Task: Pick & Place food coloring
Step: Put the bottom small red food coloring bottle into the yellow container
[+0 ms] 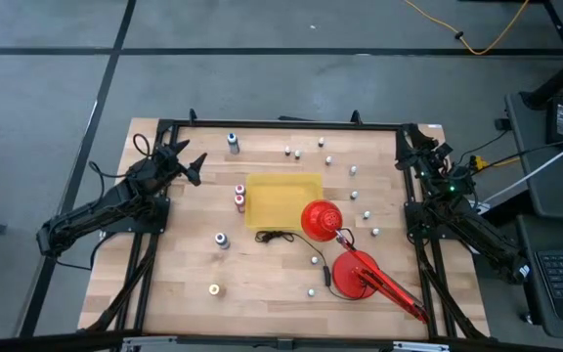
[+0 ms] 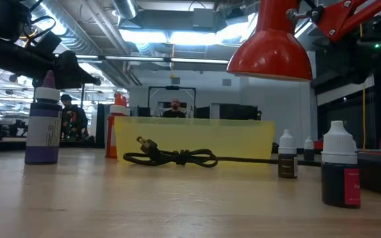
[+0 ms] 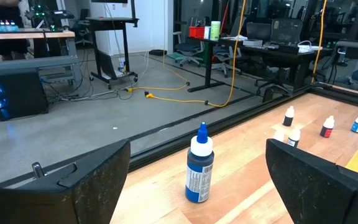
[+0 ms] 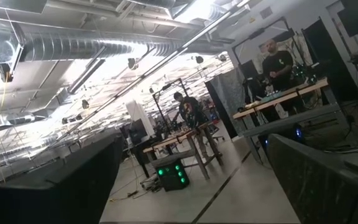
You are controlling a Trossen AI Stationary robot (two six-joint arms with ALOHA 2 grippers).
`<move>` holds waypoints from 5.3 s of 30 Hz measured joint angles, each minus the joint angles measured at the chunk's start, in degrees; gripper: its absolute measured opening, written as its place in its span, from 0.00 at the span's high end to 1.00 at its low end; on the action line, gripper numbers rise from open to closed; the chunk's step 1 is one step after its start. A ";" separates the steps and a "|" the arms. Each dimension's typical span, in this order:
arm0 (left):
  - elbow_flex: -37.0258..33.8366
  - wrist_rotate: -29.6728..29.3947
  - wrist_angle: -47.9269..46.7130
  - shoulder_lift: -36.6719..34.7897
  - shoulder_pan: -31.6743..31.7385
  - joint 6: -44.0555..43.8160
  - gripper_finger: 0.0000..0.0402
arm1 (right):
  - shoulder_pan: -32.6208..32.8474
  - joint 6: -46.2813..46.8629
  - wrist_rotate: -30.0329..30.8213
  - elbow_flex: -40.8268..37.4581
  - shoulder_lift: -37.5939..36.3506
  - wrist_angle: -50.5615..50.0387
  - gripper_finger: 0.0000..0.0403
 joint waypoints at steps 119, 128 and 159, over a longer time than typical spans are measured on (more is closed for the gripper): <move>0.00 0.00 0.00 -0.01 0.00 0.00 0.09 | 77.60 -25.93 -16.53 112.58 118.54 -78.18 0.01; 0.00 0.01 0.00 -0.01 -0.01 0.00 0.09 | 77.60 -28.64 -14.28 112.58 123.43 -79.10 0.01; 0.02 0.01 0.02 0.01 -0.01 0.02 0.09 | 77.17 -33.18 -6.99 102.07 128.57 -80.77 0.01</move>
